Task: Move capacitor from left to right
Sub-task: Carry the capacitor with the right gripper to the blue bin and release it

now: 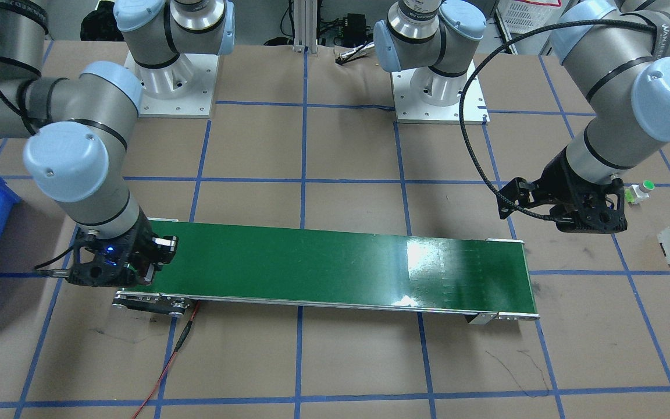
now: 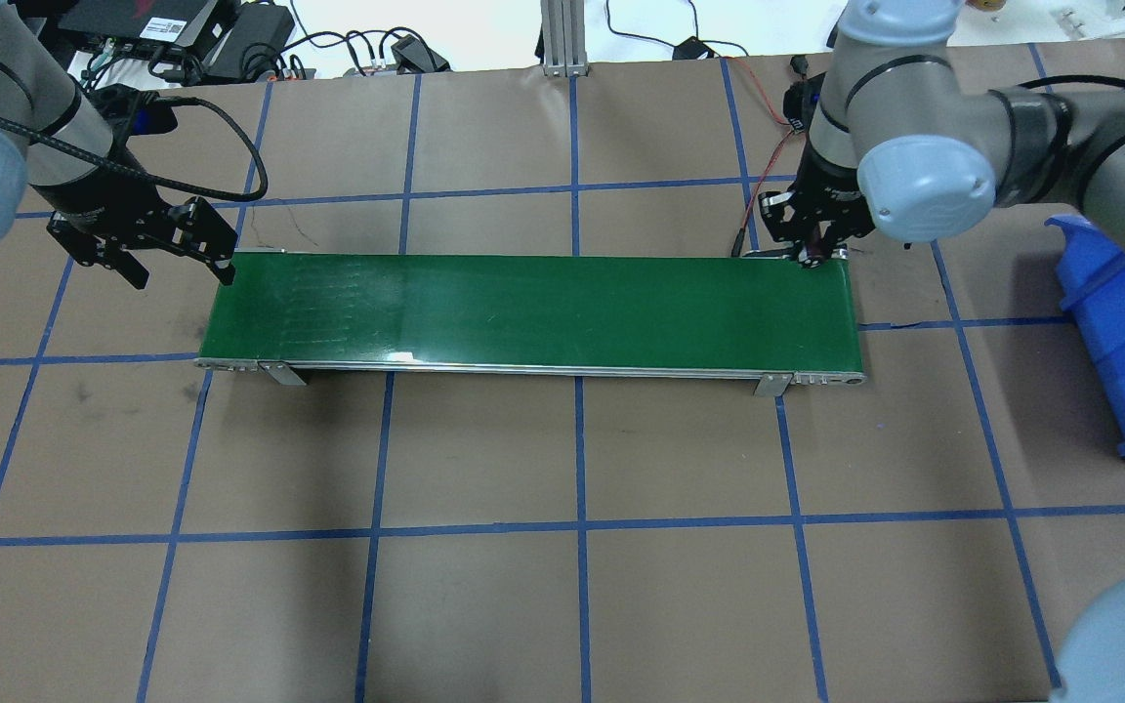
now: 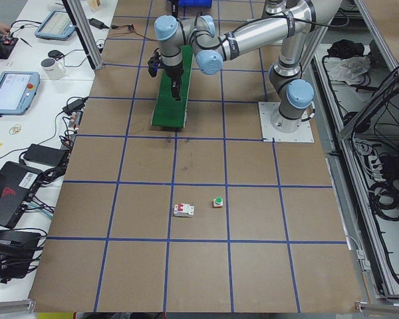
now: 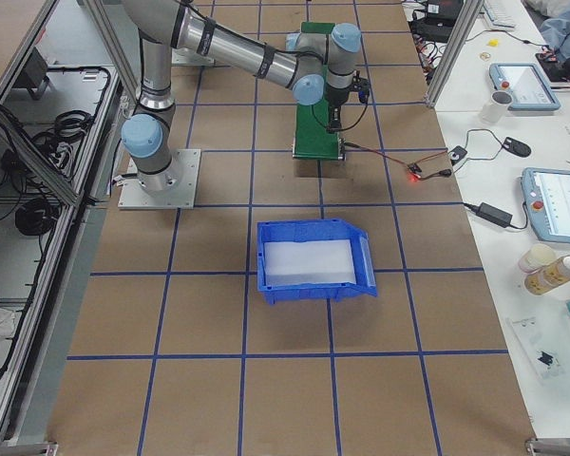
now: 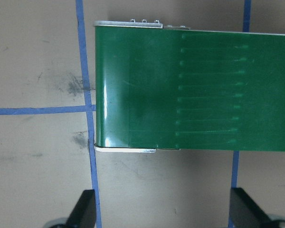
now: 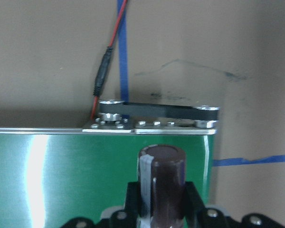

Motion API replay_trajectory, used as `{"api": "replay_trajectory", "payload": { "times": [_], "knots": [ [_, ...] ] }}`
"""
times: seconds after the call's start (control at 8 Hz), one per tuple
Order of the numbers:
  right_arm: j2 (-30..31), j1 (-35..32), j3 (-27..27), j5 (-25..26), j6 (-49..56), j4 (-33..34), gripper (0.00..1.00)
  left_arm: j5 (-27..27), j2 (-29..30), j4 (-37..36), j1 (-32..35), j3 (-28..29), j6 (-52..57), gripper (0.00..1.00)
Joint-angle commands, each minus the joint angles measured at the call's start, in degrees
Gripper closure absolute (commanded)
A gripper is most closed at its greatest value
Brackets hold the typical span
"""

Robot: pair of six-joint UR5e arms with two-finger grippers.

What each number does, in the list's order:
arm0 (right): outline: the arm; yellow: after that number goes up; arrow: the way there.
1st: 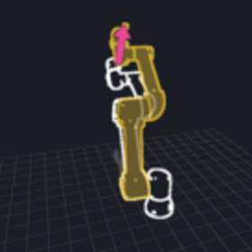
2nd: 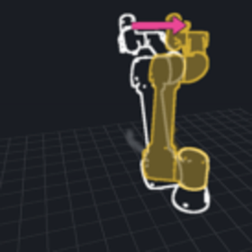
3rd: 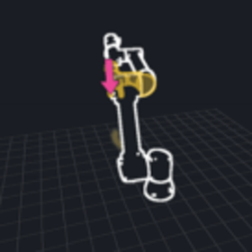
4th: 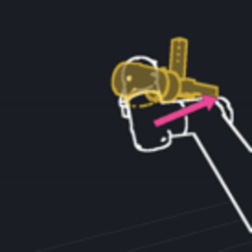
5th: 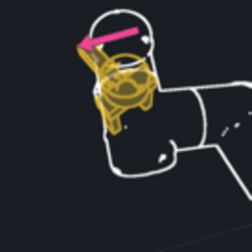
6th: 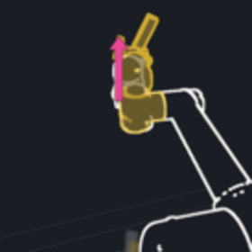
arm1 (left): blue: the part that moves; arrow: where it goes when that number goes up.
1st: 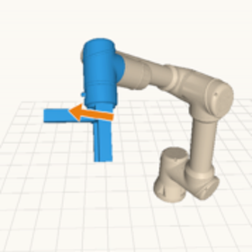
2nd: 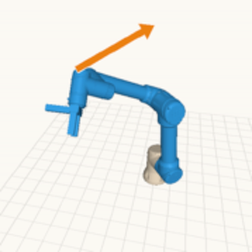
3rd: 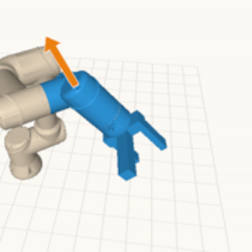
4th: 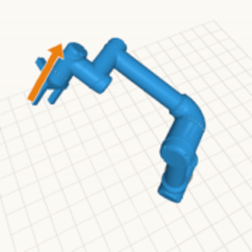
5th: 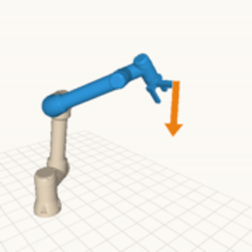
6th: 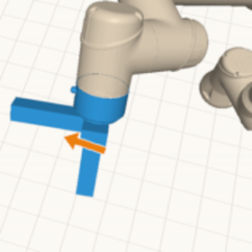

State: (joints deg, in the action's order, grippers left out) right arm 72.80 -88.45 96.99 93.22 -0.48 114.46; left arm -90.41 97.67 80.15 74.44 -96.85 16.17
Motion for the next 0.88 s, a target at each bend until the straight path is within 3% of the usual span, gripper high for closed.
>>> {"api": "replay_trajectory", "payload": {
  "times": [0.0,0.25,0.5,0.62,0.75],
  "knots": [
    [5.49,8.43,-1.63,3.64,11.50,-5.45,1.00,0.15,0.15,0.00,0.00,-0.18,0.00,0.00],
    [9.80,17.74,-1.63,4.07,22.75,-11.16,1.00,-0.29,0.07,0.09,0.00,0.00,0.09,0.00],
    [9.56,29.24,-1.63,4.78,38.81,-10.93,1.00,-3.25,0.07,0.09,0.00,0.17,0.00,0.00],
    [8.60,33.91,-1.46,4.34,44.10,-8.49,1.00,-7.20,-0.11,0.01,0.52,0.17,-0.17,0.00],
    [5.98,36.40,-1.63,4.17,50.60,-3.51,1.00,-6.98,0.15,-0.08,0.53,0.17,-0.70,0.00]
  ]
}}
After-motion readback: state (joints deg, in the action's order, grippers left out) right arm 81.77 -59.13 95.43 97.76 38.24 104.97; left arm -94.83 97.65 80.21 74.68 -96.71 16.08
